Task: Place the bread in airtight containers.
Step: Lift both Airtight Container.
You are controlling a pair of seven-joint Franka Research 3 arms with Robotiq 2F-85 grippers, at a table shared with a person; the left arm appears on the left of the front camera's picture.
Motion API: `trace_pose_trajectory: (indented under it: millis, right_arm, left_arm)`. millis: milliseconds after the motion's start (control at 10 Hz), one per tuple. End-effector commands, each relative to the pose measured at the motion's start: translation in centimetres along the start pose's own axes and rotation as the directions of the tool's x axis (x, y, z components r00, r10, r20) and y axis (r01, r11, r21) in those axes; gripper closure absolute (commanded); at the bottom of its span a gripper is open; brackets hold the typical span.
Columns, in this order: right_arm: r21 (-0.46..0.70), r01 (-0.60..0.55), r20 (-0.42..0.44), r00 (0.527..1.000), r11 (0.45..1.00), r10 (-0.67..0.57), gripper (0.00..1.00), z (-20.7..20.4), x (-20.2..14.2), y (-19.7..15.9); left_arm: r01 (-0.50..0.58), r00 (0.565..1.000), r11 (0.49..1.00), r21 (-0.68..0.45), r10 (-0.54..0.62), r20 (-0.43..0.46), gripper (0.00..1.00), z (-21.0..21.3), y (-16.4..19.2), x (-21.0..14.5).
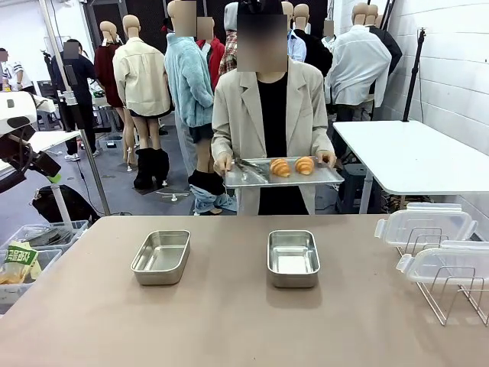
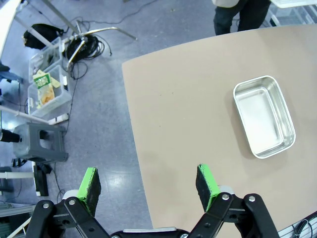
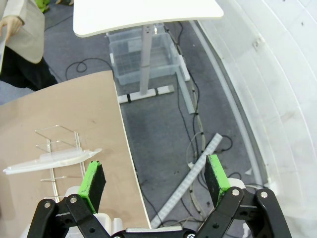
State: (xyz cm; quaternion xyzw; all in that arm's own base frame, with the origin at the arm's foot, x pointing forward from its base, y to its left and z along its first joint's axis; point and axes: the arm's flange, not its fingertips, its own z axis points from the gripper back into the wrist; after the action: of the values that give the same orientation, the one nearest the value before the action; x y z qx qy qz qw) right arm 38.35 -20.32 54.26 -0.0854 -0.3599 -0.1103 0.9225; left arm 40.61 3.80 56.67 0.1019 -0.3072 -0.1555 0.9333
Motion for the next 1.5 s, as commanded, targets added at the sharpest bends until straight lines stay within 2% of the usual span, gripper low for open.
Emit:
trace_pose_trajectory:
  millis: [0, 1400]
  right_arm:
    - [0.000, -0.014, -0.004, 1.000, 1.000, 0.014, 0.00, -0.10, -0.26, -0.03]
    - [0.000, -0.014, -0.004, 1.000, 1.000, 0.014, 0.00, -0.10, -0.26, -0.03]
  left_arm:
    - [0.005, 1.000, 1.000, 0.016, -0.005, -0.006, 0.00, -0.08, 0.19, 0.07]
    - [0.005, 1.000, 1.000, 0.016, -0.005, -0.006, 0.00, -0.08, 0.19, 0.07]
